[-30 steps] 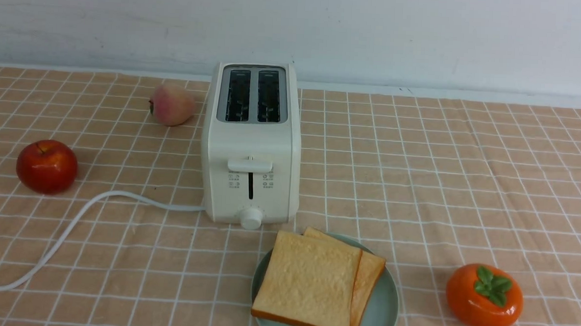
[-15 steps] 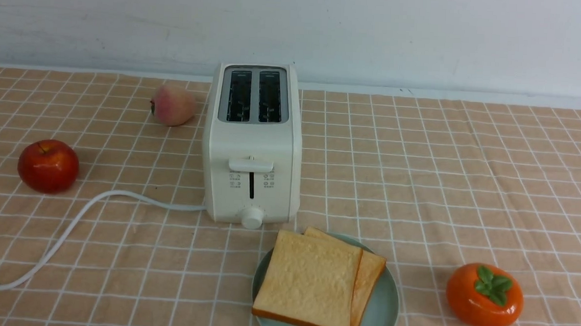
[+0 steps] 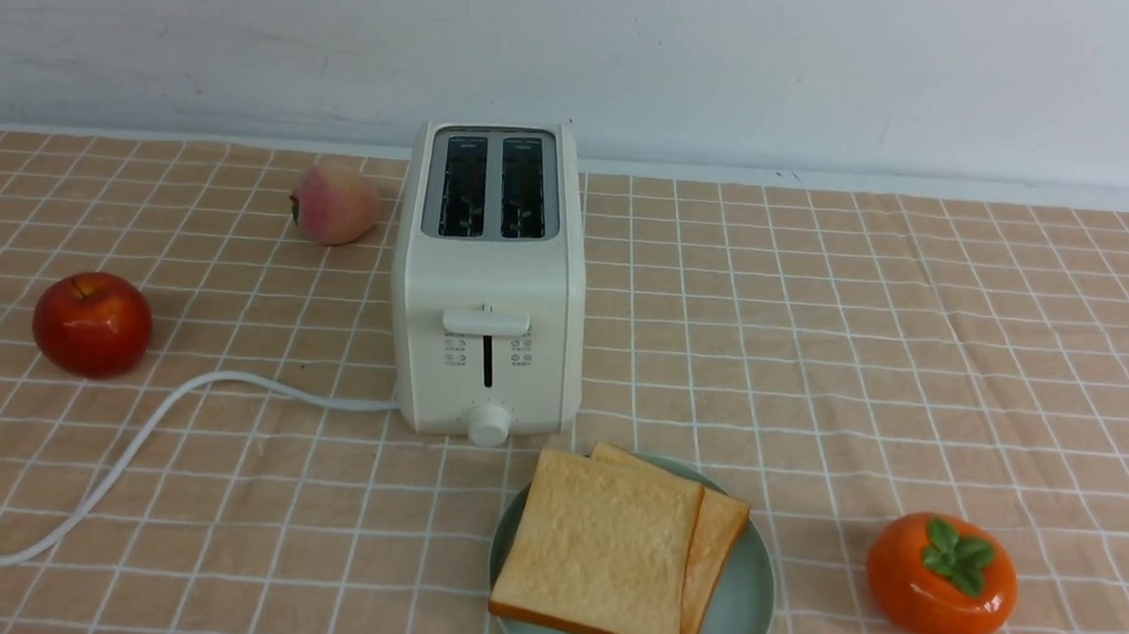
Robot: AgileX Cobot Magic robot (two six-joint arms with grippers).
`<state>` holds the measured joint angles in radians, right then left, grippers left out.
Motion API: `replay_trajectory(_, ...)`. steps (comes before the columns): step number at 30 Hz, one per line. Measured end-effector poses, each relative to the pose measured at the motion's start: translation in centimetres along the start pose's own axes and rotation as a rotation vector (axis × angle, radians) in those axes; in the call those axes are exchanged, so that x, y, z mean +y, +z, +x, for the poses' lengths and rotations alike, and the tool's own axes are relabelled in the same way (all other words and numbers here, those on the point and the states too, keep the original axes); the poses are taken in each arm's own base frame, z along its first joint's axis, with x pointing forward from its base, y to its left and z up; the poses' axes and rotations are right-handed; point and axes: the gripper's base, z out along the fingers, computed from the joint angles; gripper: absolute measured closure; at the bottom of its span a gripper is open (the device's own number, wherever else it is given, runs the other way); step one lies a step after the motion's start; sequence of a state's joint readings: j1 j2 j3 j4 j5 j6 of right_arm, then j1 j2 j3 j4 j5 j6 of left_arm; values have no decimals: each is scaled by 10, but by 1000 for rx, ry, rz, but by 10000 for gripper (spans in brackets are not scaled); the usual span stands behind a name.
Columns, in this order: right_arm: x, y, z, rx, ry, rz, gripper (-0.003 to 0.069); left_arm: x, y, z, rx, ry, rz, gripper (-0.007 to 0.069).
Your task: Take toasted bread from bread machine on light coffee tablecloth place on plate.
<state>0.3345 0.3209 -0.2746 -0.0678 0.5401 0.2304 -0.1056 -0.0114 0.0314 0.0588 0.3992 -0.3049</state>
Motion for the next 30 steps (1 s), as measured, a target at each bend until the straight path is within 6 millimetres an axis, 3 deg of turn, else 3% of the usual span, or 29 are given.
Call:
replay_trajectory(22,-1,0,0,-1,6,7,580,1,0,-1,-11,-8,-23,610)
replay_trajectory(30,-17,-20,1,-133,27,228,568,1,0,-1,-10,-9,-23,610)
